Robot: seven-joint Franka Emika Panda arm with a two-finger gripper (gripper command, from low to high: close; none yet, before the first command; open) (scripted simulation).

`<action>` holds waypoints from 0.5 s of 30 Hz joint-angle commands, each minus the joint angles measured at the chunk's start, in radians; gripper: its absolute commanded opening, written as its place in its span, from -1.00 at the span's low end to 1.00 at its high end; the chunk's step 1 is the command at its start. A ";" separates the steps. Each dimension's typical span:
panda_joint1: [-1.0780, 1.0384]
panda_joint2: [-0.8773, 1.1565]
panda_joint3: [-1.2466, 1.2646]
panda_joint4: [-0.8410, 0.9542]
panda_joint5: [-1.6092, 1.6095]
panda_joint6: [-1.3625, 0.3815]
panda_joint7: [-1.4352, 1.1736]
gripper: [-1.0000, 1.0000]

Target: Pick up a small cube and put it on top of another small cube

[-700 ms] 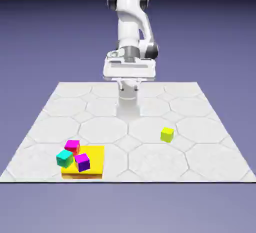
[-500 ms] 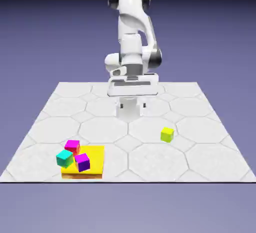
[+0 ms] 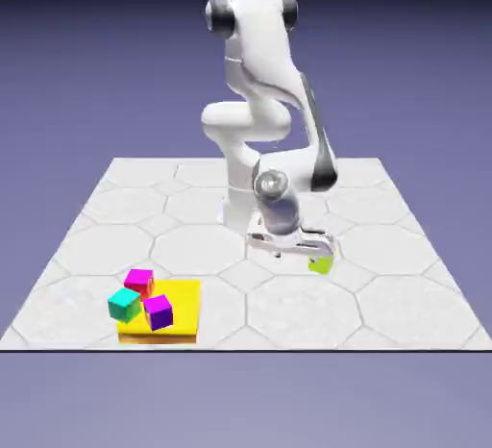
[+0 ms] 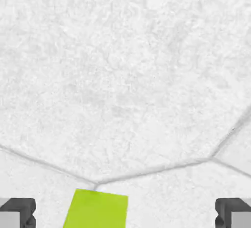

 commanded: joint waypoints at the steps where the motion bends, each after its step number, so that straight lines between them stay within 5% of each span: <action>1: -0.004 0.036 0.014 0.013 0.021 -0.040 0.015 0.00; 5: -0.015 0.136 0.053 0.049 0.078 -0.151 0.055 0.00; 9: 0.030 0.255 0.078 0.001 0.136 0.021 0.012 0.00; 10: 0.030 0.255 0.078 0.001 0.136 0.021 0.012 -1.00; 15: -0.015 0.136 0.053 0.051 0.078 -0.151 0.055 -1.00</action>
